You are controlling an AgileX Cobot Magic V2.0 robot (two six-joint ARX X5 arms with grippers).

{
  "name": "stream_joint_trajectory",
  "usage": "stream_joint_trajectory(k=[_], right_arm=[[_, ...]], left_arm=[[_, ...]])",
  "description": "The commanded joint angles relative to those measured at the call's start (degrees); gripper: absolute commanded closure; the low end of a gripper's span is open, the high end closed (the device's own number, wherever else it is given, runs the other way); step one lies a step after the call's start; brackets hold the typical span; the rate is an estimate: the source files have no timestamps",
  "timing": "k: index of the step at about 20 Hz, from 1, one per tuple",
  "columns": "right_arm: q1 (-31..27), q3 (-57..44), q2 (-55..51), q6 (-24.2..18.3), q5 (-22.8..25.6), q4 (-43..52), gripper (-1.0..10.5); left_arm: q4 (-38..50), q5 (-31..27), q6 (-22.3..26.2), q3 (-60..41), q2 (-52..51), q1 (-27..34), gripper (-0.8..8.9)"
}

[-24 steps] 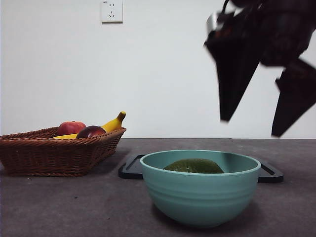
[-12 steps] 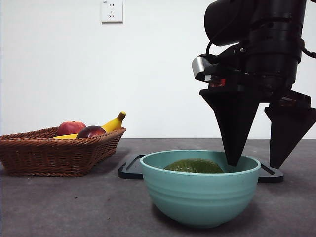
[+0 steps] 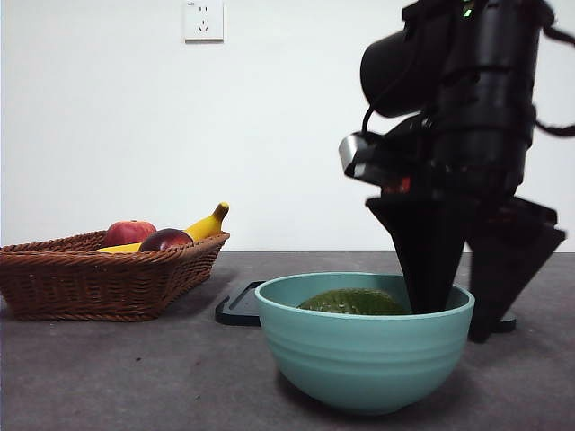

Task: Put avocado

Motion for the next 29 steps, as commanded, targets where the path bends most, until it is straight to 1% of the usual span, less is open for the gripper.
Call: stream_joint_trajectory(k=[1,7,10,12,15,18,23,26,28,29], right_arm=[[0.7,0.79,0.87,0.98,-0.11,1.31,9.4],[0.5,2.43,0.83,2.03,-0.07,0.68,9.4],[-1.53,6.08,1.05,2.21,0.13,-0.98,9.4],[-3.89,9.86,2.43,1.84,0.39,-3.17,9.4],[-7.87,18.08,7.8,0.07,0.39,-6.82,9.4],[-10.84,26.47,14.32,-0.72,0.39,-8.2,9.4],[-13.81,41.22,26.47,-0.55,0.35,-10.56,9.4],[-14.88,43.34,30.08,0.04,0.02,-10.23,9.4],[-15.1,43.39,30.12,-0.66,-0.13,-10.27,9.4],[-15.15,43.47,30.12,-0.63,-0.07,-10.56,9.1]], left_arm=[[0.57,-0.31,-0.13,0.59,0.07,-0.55,2.59],[0.63,-0.31,-0.11,0.59,0.07,-0.55,2.59],[0.63,-0.31,-0.09,0.59,0.07,-0.55,2.59],[0.59,-0.31,-0.09,0.59,0.07,-0.55,2.59],[0.63,-0.31,0.07,0.59,0.07,-0.55,2.59],[0.63,-0.31,0.13,0.59,0.07,-0.55,2.59],[0.63,-0.31,0.31,0.59,0.07,-0.55,2.59],[0.63,-0.31,0.55,0.59,0.07,-0.55,2.59],[0.61,-0.31,0.52,0.59,0.07,-0.55,2.59],[0.61,-0.31,0.55,0.59,0.07,-0.55,2.59]])
